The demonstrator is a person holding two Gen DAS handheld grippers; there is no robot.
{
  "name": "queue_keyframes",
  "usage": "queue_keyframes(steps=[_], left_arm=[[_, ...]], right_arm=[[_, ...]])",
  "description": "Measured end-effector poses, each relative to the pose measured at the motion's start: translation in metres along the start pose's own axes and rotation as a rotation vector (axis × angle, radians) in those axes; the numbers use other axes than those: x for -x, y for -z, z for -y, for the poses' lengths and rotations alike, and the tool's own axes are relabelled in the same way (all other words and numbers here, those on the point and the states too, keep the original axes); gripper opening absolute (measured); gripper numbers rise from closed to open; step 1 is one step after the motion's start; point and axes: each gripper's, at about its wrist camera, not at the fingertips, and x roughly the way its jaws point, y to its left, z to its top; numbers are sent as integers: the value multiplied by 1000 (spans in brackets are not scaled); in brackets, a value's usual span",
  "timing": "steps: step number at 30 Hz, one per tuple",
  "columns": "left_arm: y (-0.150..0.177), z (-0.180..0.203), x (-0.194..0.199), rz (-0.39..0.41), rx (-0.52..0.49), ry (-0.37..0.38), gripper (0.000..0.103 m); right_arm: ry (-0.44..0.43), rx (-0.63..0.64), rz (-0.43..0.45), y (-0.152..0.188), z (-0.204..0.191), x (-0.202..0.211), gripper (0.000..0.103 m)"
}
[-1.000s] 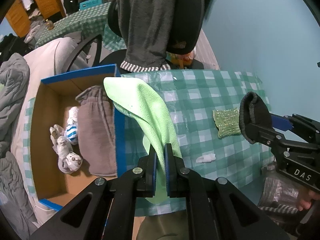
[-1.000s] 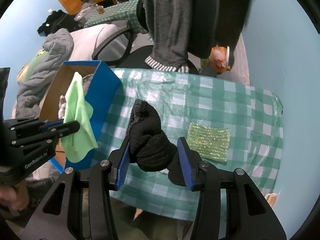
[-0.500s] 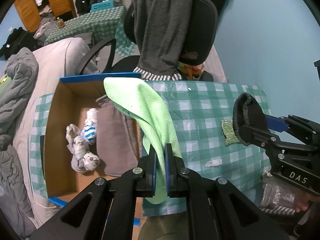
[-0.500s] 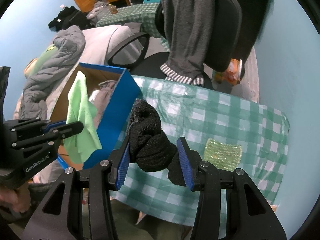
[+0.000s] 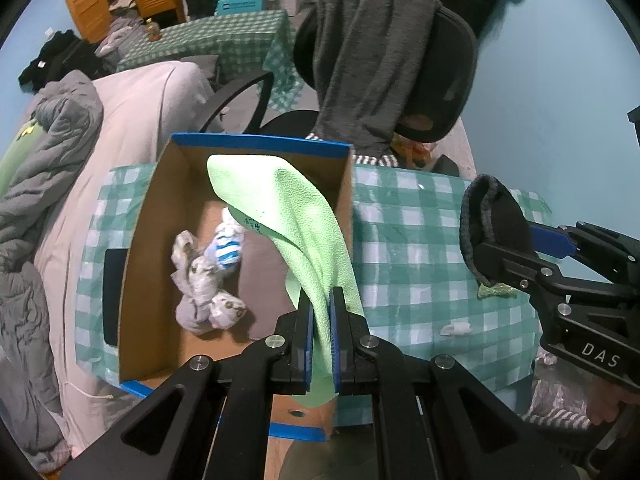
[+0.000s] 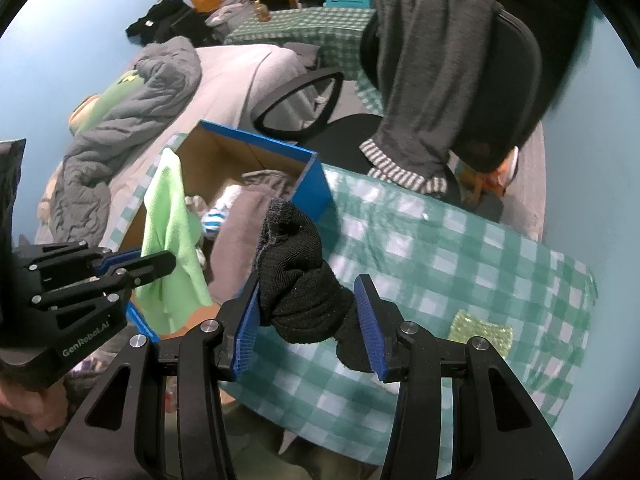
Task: Organize soft objects
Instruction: 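Carry the green cloth and black glove over the cardboard box with both tools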
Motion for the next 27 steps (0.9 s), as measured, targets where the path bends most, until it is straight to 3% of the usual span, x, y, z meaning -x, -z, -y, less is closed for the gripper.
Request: queue_keyframes(steps=[27], left_arm=[[10,-72,-16,-42,102,-57,7]], right_arm=[[-61,138,-64,-37,-76,-61,45]])
